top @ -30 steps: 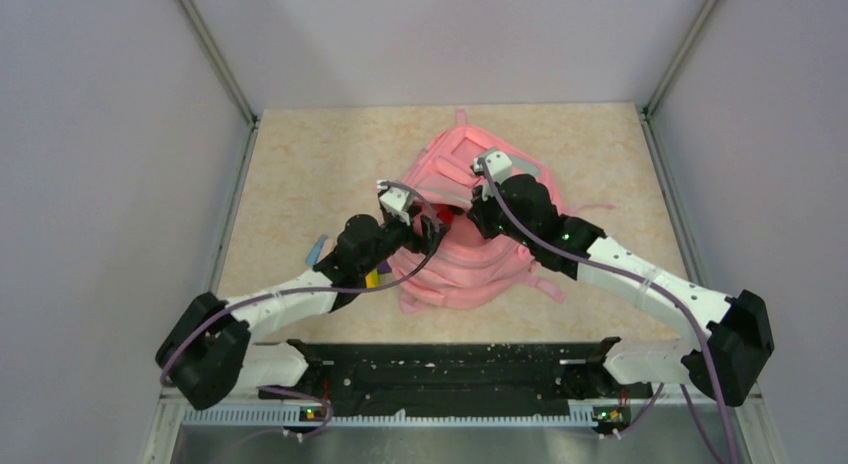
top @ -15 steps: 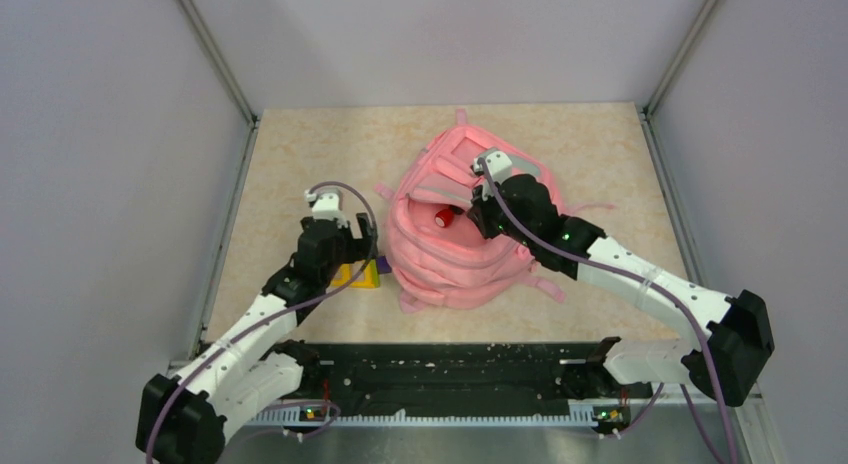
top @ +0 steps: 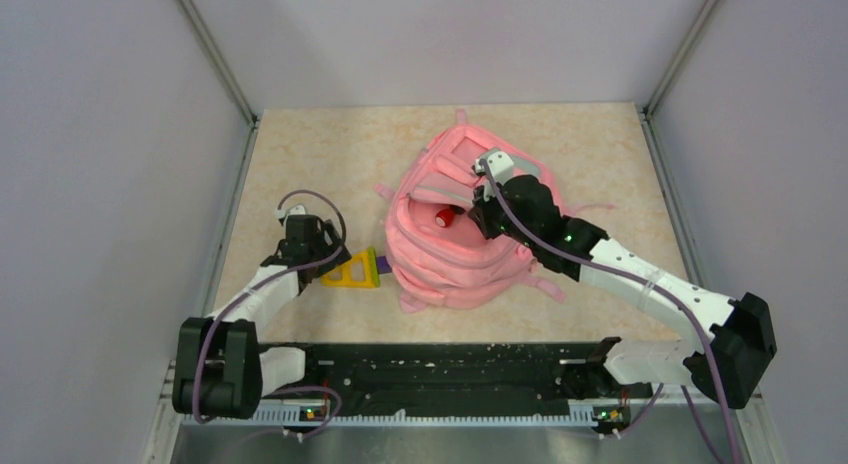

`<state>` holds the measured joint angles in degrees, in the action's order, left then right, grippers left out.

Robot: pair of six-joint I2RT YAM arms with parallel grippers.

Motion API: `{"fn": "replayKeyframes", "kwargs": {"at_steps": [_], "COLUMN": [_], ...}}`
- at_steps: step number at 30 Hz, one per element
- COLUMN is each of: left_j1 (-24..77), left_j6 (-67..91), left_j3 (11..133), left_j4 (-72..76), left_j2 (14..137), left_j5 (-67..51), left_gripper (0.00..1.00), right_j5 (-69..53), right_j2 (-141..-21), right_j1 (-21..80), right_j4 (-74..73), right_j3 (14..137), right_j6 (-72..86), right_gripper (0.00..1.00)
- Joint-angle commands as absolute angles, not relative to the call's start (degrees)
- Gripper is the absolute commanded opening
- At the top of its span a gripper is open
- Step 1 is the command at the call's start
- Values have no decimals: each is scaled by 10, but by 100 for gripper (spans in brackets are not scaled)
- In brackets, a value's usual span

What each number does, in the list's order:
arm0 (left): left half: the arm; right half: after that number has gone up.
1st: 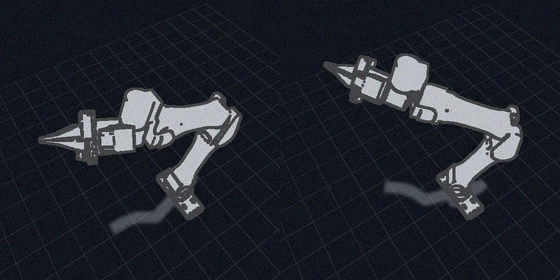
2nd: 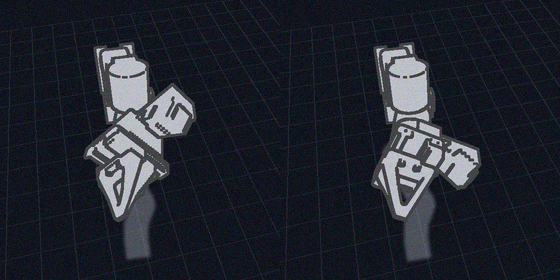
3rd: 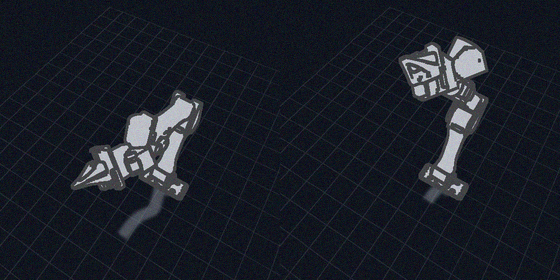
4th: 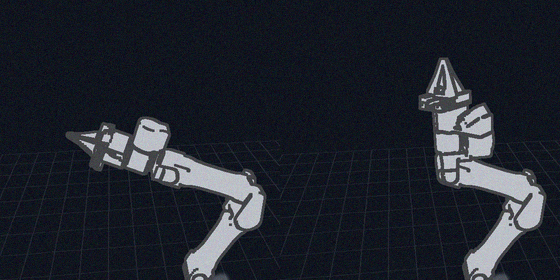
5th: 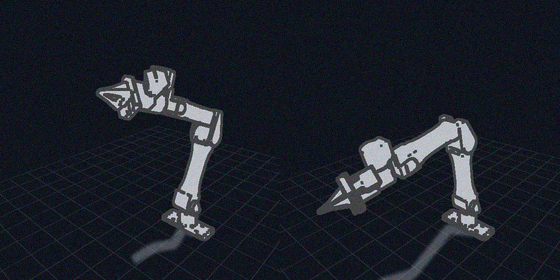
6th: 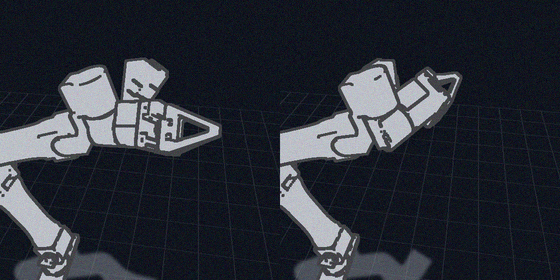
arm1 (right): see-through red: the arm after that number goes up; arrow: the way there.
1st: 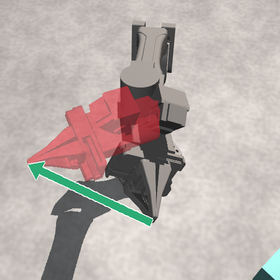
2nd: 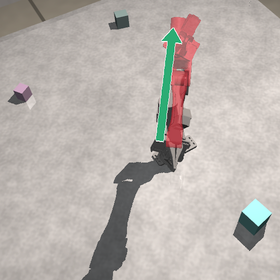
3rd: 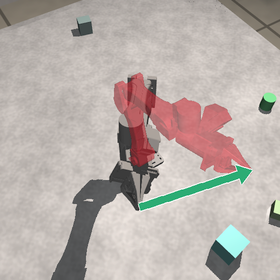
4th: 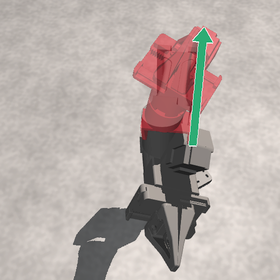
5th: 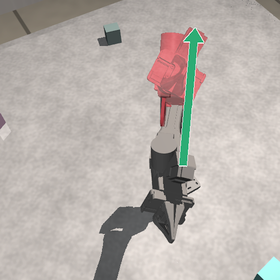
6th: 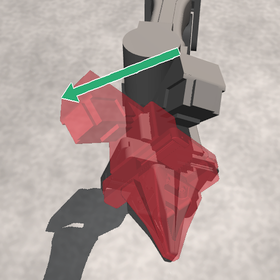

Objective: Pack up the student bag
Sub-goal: Pick up the personal item from the center of the board.

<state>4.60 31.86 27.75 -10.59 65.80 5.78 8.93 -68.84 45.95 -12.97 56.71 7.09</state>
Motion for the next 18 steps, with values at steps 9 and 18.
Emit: {"fn": "replayKeyframes", "kwargs": {"at_steps": [9,18], "left_j1": [42,41], "left_j6": [323,311], "left_j3": [333,359], "left_j4": [-74,-76], "left_j2": [718,758], "left_j5": [52,74], "left_gripper": [66,87], "right_j5": [92,85], "right_j2": [-654,-659], "right_j1": [458,457], "right_j4": [-76,-77], "right_j3": [586,589], "right_j6": [71,73], "right_gripper": [0,0]}}
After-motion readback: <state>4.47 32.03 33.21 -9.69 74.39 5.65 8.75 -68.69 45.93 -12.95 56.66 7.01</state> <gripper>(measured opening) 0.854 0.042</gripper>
